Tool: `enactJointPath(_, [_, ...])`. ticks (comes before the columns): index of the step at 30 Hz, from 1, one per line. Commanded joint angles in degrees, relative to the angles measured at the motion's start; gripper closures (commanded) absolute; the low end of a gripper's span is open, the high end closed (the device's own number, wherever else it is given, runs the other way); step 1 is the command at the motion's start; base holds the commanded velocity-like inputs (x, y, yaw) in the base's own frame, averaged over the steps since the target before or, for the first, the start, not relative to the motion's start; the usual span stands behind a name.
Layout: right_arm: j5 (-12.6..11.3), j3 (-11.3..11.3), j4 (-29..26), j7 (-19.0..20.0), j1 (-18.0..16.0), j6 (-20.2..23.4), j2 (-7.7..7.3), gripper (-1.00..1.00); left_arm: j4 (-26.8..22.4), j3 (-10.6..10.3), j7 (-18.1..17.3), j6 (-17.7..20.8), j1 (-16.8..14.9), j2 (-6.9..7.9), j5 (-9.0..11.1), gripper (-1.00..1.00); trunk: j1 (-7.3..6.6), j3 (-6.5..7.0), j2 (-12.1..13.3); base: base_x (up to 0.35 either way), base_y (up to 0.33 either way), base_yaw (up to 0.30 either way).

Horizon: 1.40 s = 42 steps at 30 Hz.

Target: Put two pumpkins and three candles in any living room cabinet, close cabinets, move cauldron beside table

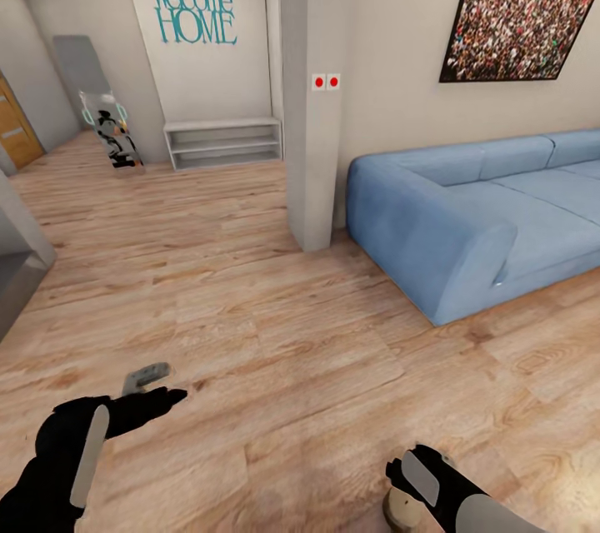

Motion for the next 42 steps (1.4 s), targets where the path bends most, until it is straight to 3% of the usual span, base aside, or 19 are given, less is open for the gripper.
enactJointPath(1, [0.01,0.0,0.0,0.0,0.0,-0.02,0.02,-1.0,0.02,0.48,-3.89,0.01,0.02,1.94,1.53,-1.0,0.23,-0.19,-0.42,0.0,0.0,0.0])
enactJointPath(4, [0.01,0.0,0.0,0.0,0.0,-0.02,0.04,-1.0,0.68,1.19,-16.71,0.01,0.05,7.86,4.42,-1.0,0.89,-0.72,-1.62,0.0,0.0,0.0])
enactJointPath(6, [0.01,0.0,0.0,0.0,0.0,-0.01,0.07,-1.0,1.15,1.36,-25.05,0.01,0.05,10.66,5.14,-1.0,1.32,-1.08,-2.42,0.0,0.0,0.0])
enactJointPath(8, [0.01,0.0,0.0,0.0,0.0,0.0,0.15,-1.0,1.75,1.43,-31.85,0.01,0.05,12.02,5.38,-1.0,1.76,-1.44,-3.22,0.0,0.0,0.0])
enactJointPath(10, [0.02,0.0,0.0,0.0,0.0,0.02,0.2,-1.0,2.08,1.46,-36.29,0.01,0.08,12.6,5.48,-1.0,2.2,-1.8,-4.03,0.0,0.0,0.0])
enactJointPath(17, [0.01,0.0,0.0,0.0,0.0,0.02,0.23,-1.0,2.28,1.55,-39.65,0.01,0.14,12.97,5.53,-1.0,3.74,-3.06,-6.83,0.0,0.0,0.0])
enactJointPath(42, [0.09,0.0,0.0,0.09,0.0,0.02,0.12,-1.0,2.3,1.41,-39.95,0.01,0.23,12.91,5.56,-1.0,9.23,-7.55,-16.86,0.0,0.0,0.0])
